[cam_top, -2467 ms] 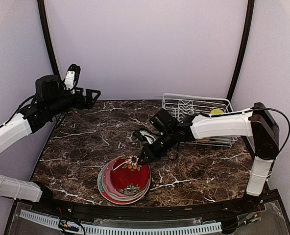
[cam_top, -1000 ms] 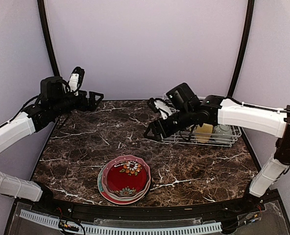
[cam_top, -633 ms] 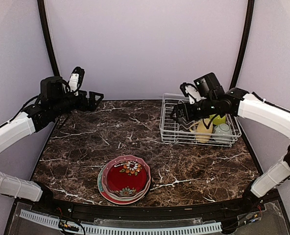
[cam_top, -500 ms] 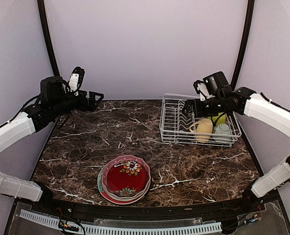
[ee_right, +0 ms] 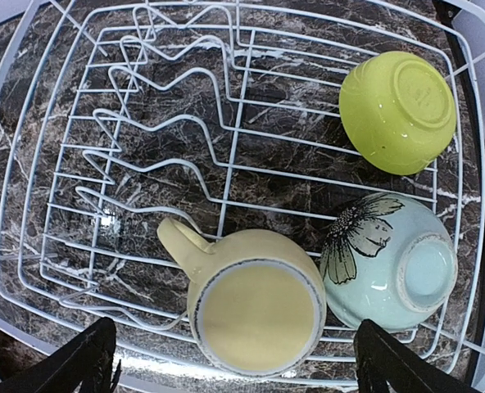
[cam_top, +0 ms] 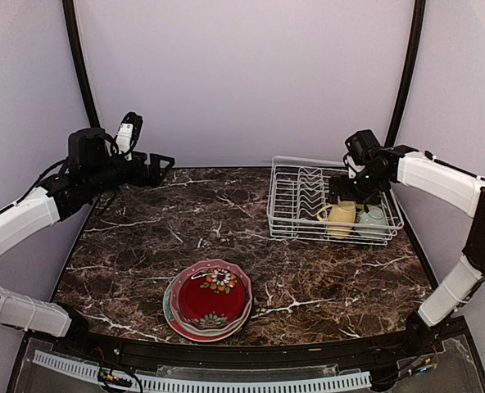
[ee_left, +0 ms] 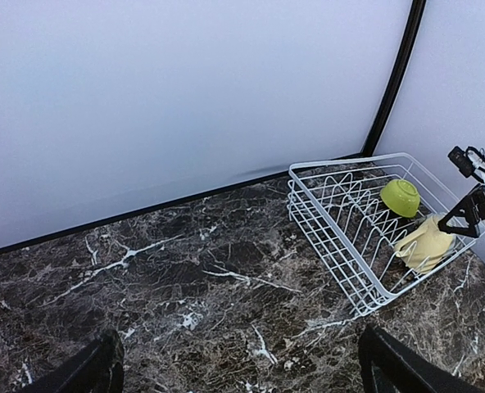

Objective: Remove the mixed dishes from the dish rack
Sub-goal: Grab the cup from the dish rack.

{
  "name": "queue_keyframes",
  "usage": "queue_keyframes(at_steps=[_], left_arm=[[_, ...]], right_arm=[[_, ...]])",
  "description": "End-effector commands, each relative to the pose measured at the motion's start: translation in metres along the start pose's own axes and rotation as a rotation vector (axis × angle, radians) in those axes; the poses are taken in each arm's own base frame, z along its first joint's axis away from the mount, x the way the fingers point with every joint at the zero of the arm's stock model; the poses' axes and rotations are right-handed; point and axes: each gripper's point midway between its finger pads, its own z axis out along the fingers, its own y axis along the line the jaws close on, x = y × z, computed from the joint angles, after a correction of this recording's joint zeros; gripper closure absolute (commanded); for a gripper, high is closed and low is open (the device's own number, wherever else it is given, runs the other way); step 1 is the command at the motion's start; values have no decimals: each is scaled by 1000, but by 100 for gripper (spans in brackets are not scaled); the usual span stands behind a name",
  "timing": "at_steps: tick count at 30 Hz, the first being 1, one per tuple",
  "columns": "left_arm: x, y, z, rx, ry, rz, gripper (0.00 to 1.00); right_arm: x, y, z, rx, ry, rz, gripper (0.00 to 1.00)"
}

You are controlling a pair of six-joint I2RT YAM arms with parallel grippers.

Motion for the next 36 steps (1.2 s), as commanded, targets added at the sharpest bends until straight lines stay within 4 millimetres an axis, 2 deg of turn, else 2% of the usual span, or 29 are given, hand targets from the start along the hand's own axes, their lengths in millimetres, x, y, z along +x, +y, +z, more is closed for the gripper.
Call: queue_keyframes(at_steps=[1,6,12,16,19,27,36], left_arm=[[1,0,1,11,-1,-11,1],[3,-1,2,17,4,-17,1],[4,-2,3,24,7,-21,1],[4,-3,3,28,7,-25,1],[4,-3,3,30,8,-26,1],[6,-4,4,39,15,-34,1],[8,-5,6,42,21,-40,1]], right_arm=[[5,-3,16,-19,48,-32,3],[9,0,38,-40,92,-44,8],[14,-6,58,-25,114,-44,16],[14,-6,65,-26,121,-50,22],[15,-6,67,-29,120,-59,31],[9,-5,58,-38,88,-70,52],[-9,-10,30,-23,6,-84,71]])
